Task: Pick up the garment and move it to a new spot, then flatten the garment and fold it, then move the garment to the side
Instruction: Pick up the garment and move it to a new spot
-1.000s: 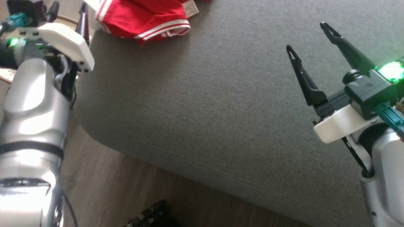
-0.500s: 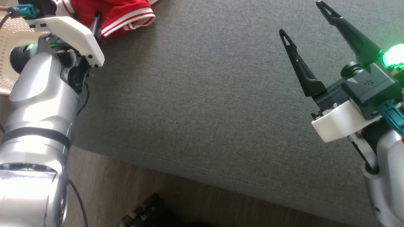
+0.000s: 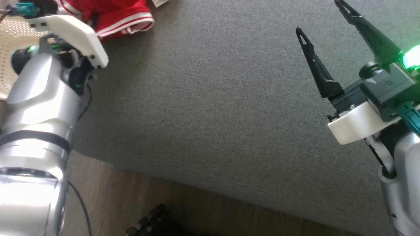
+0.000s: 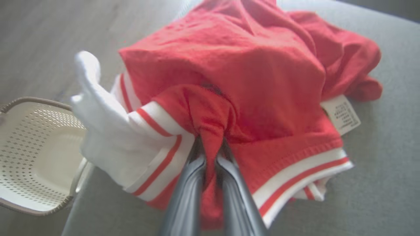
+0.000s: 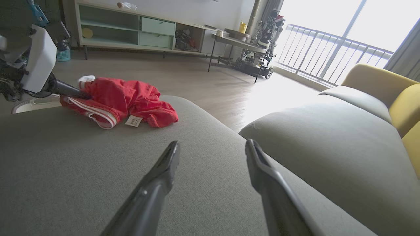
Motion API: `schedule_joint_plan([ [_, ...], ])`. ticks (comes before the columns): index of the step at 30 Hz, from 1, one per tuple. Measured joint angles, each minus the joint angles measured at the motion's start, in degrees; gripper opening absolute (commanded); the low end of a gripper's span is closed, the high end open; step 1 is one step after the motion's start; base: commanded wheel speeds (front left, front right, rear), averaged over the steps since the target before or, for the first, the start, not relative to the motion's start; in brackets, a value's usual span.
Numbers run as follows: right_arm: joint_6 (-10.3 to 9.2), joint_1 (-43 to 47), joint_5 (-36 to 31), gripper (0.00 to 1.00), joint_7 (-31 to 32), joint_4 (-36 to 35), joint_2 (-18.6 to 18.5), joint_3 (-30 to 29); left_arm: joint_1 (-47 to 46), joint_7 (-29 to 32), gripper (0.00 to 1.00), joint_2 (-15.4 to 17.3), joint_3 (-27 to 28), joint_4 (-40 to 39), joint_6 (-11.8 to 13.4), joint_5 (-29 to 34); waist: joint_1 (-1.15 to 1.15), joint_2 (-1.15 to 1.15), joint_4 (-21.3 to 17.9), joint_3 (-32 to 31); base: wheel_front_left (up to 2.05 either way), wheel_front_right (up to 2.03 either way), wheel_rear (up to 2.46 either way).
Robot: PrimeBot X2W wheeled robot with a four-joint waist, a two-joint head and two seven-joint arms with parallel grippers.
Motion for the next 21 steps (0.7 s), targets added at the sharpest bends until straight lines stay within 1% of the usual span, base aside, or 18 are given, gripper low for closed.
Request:
schedule_joint_plan([
  [3, 0.0, 0.19, 0.02, 1.0, -1.64, 1.63, 0.71, -0.43, 0.01, -3.54, 0.0, 1.25, -0.6, -0.01, 0.01, 0.0, 0.0, 0.0, 0.0, -1.76, 0.0, 0.0, 0.0],
  [7, 0.0, 1.08, 0.22, 1.0, -4.1, 4.1, 2.82, -1.12, 0.06, -8.82, 0.0, 2.71, -1.7, -0.51, 0.0, 0.18, 0.0, 0.0, -0.36, -4.87, 0.0, 0.0, 0.0],
  [11, 0.0, 3.16, 0.59, 1.0, -6.72, 6.08, 5.03, -2.65, 0.07, -12.9, 0.0, 5.67, -1.24, -1.87, 0.02, 0.11, 0.0, 0.0, -1.27, -8.47, 0.0, 0.0, 0.0],
  [13, 0.0, 4.63, 0.59, 1.0, -7.7, 6.76, 6.1, -3.55, 0.08, -13.6, 0.0, 6.75, -0.85, -3.58, 0.03, 0.07, 0.0, 0.0, -1.93, -10.22, 0.0, 0.0, 0.0],
  [15, 0.0, 5.27, 0.59, 1.0, -8.13, 7.08, 6.53, -4.1, 0.08, -13.74, 0.0, 7.06, -0.51, -4.65, 0.03, 0.08, 0.0, 0.0, -2.29, -11.02, 0.0, 0.0, 0.0],
  [21, 0.0, 6.91, 0.68, 1.0, -10.55, 8.5, 8.23, -5.99, 1.84, -14.1, 0.0, 7.19, -0.29, -14.67, 0.03, 0.86, 0.0, 0.0, -5.48, -14.58, 0.0, 0.0, 0.0],
])
